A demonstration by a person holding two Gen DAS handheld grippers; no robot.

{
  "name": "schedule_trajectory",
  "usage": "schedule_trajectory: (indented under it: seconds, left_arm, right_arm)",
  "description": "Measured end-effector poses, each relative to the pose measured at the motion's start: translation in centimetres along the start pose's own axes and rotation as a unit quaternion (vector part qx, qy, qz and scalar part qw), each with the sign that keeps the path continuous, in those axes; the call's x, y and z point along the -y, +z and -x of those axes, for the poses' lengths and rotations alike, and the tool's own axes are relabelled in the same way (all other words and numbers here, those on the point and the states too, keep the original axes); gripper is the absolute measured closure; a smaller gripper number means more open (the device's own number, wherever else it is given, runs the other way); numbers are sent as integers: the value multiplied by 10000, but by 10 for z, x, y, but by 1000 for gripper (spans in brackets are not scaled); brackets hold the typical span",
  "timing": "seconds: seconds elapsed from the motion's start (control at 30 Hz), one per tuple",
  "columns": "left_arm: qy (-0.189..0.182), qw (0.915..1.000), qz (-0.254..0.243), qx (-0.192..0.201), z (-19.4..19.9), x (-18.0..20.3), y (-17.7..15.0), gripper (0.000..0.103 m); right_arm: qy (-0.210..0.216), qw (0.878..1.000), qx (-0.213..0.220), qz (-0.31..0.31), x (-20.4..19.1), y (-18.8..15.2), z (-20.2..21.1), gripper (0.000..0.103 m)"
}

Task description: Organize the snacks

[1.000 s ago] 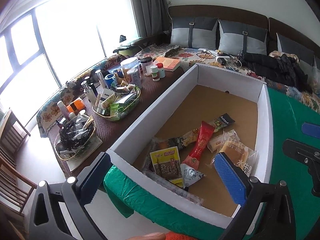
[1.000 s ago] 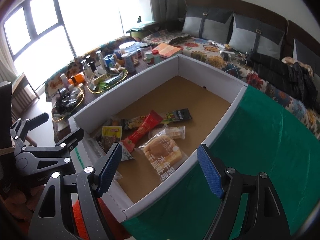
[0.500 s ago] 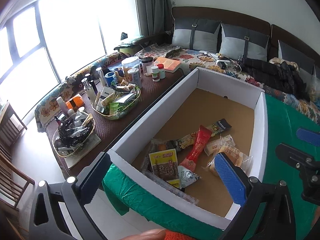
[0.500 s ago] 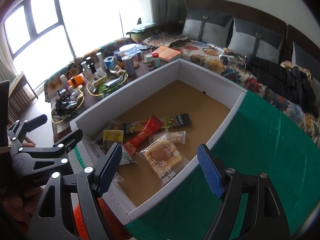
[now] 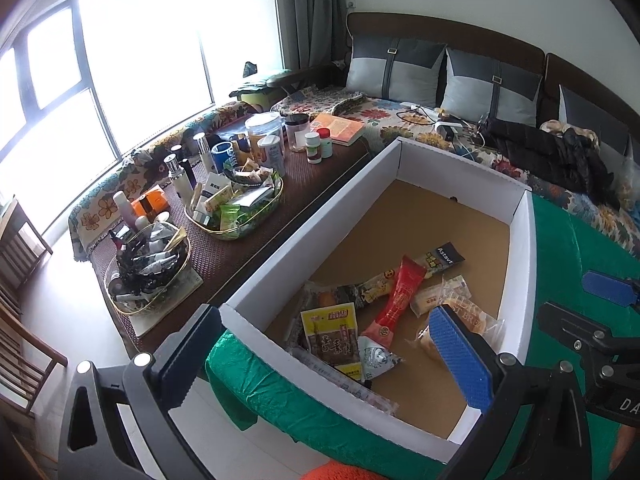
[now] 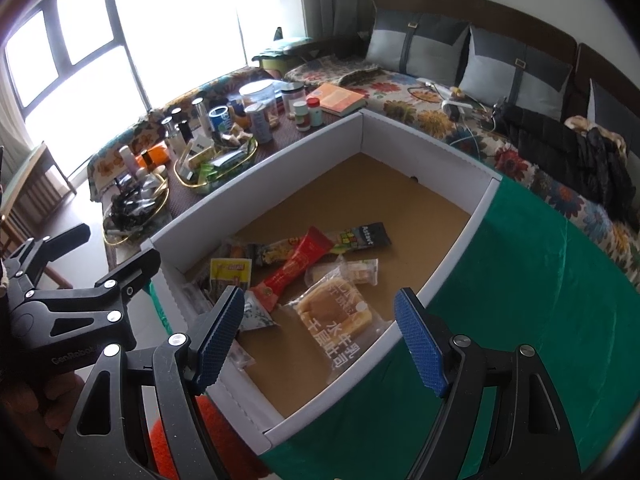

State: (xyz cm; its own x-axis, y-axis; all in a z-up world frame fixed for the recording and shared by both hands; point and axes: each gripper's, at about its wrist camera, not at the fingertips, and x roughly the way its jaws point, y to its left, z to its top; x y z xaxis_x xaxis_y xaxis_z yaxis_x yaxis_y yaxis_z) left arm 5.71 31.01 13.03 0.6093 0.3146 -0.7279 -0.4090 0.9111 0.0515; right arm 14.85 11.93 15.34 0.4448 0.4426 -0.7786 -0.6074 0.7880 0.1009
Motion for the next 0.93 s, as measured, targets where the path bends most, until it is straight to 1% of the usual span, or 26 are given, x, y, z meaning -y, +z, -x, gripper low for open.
schedule_trajectory:
  seconds: [0.17,0.57,0.7,0.8,0.87,0.93]
  left_arm:
    - [10,9999,110,-52,-6,-4,4,0]
    - [16,10000,40,-58,-8,0,7,0]
    - [-17,10000,1,-72,-12,4,10,0]
    - [-132,9999,18,-77,-14,4,10,0]
    - [-233,9997,117,-1,-12,2,9,0]
    - [-207,9997,81,43,-11,3,10,0]
  right_arm:
    - [-1,10000,3,-7,0,1,-2,23]
    - [-48,10000,-9,-28,2,5,-7,23]
    - [-49,10000,-18,-5,2,4,-9,23]
    - [-42,10000,-23,-20,2,5,-9,23]
    - [-40,10000,-25,-21,2,5,-10,23]
    - [-27,10000,-28,-20,2,4,-11,23]
